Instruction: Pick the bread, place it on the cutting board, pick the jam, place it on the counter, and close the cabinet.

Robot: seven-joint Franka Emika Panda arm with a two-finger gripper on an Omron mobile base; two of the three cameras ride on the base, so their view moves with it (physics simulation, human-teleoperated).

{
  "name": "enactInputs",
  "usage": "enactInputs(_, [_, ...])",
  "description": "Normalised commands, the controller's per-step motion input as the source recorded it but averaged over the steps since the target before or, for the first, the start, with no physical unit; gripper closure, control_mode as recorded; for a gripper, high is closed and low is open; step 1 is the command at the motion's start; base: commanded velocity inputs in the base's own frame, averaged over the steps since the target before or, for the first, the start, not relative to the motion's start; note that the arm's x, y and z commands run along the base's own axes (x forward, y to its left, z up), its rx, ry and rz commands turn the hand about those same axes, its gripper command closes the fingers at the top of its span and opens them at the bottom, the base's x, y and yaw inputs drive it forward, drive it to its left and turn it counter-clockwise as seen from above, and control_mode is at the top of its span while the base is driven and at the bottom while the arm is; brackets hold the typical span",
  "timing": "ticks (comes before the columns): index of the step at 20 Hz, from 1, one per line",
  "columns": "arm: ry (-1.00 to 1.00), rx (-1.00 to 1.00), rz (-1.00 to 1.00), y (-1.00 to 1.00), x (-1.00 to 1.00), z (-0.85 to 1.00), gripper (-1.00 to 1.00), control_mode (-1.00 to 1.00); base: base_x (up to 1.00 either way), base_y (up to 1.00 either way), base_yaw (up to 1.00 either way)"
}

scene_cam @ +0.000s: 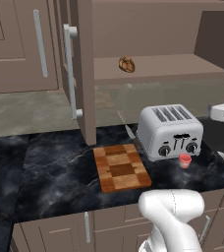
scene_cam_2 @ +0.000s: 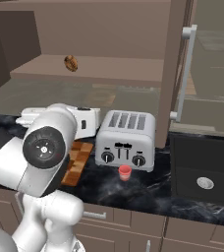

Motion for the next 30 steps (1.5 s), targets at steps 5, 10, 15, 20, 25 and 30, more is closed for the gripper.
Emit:
enactInputs(5, [0.05,-0.05,0.0,0.13,-0.18,0.34,-1.0,-1.0,0.0,0.0,0.0])
enactInputs(10, [0.02,-0.05,0.0,0.09,-0.25,0.25,-1.0,-1.0,0.0,0.0,0.0])
enactInputs(15, [0.02,-0.06,0.0,0.13,-0.26,0.17,-1.0,-1.0,0.0,0.0,0.0])
enactInputs(20, [0.03,-0.05,0.0,0.2,-0.22,0.18,-1.0,-1.0,0.0,0.0,0.0])
enactInputs(25, [0.03,-0.04,0.0,0.41,-0.02,0.18,-1.0,-1.0,0.0,0.0,0.0])
enactInputs(30, [0.06,-0.04,0.0,0.56,0.07,0.11,-1.0,-1.0,0.0,0.0,0.0])
